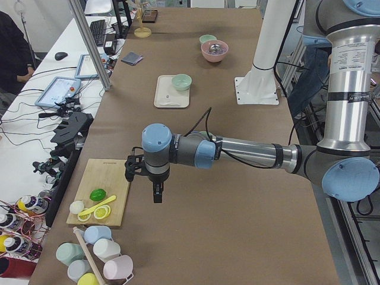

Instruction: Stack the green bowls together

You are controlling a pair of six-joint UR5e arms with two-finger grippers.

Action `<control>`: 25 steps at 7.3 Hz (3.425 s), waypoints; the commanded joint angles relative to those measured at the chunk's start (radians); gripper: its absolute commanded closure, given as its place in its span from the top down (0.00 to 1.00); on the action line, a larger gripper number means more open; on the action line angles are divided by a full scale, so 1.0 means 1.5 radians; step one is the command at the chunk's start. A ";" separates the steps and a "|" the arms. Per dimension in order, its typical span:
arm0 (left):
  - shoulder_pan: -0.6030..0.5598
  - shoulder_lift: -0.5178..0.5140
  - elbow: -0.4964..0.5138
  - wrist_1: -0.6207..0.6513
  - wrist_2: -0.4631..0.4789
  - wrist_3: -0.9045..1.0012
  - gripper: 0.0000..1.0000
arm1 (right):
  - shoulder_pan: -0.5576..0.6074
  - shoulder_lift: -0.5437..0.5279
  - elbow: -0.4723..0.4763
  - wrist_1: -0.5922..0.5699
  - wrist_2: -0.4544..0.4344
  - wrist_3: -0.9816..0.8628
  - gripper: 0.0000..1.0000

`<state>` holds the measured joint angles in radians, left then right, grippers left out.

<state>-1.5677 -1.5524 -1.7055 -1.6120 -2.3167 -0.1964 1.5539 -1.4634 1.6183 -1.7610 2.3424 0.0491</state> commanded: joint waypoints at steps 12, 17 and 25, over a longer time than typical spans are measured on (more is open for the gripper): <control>0.157 -0.030 -0.019 -0.204 -0.019 -0.049 0.98 | 0.000 0.009 -0.001 0.000 0.002 0.018 1.00; 0.309 -0.050 -0.010 -0.239 -0.052 -0.242 0.98 | -0.001 0.009 -0.008 0.000 0.007 0.020 1.00; 0.461 0.081 -0.013 -0.487 0.001 -0.412 0.98 | -0.008 0.025 -0.007 -0.005 0.005 0.056 1.00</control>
<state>-0.9003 -1.4286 -1.7270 -2.3262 -2.3209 -0.7835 1.5469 -1.4298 1.6106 -1.7685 2.3515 0.0965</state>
